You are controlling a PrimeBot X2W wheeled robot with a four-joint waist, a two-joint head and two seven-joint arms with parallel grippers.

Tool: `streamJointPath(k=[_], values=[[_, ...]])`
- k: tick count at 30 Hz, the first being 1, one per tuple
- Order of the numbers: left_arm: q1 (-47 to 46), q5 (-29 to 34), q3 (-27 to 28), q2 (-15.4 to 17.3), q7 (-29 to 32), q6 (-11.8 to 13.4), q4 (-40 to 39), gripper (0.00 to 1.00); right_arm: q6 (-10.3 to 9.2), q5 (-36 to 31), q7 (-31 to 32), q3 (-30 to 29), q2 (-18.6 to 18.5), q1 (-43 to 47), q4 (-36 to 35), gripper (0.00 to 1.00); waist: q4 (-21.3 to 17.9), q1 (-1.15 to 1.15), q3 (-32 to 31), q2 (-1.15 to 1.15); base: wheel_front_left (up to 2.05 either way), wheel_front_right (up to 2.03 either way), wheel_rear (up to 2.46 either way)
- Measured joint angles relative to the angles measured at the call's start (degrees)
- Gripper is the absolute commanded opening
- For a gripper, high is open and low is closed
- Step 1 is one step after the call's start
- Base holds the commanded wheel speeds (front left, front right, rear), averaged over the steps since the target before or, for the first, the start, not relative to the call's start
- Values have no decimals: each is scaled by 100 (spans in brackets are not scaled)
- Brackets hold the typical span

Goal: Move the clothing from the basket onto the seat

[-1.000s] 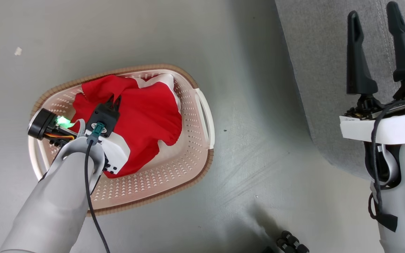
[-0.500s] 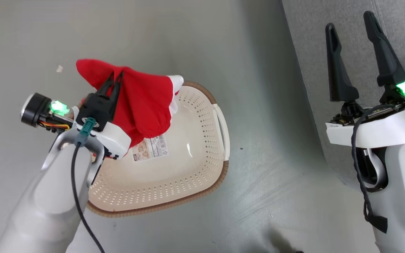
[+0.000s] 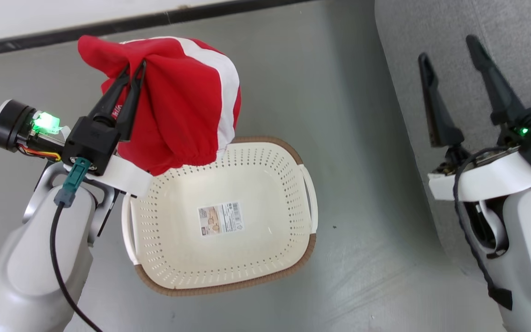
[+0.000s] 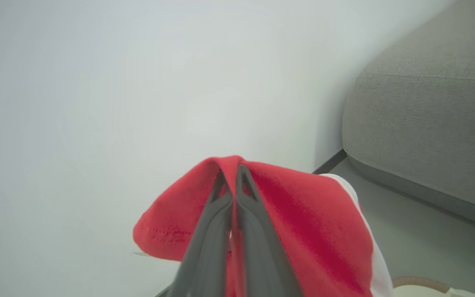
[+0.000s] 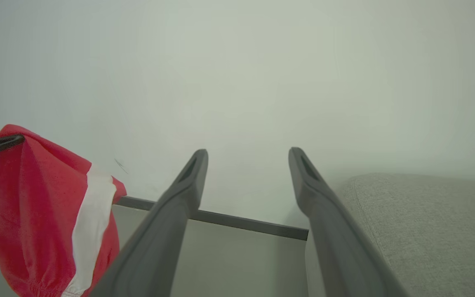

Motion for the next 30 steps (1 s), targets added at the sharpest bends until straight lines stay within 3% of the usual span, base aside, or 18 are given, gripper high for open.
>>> streamJointPath(k=[9, 21, 30], values=[[251, -356, 100, 110, 0, -305, -339, 0, 0, -11, 0, 425, -191, 360, 258, 100, 140, 0, -588, 0, 0, 0, 0], [475, -605, 137, 221, 0, -533, -782, 0, 0, 172, 0, 1107, -567, 584, 475, 100, 245, 0, -1401, 0, 0, 0, 0], [487, -701, 86, 243, 33, -609, -1061, 0, 0, 463, 1, 1980, -866, 694, 769, 100, 319, 0, -1981, 0, 0, 0, 0]])
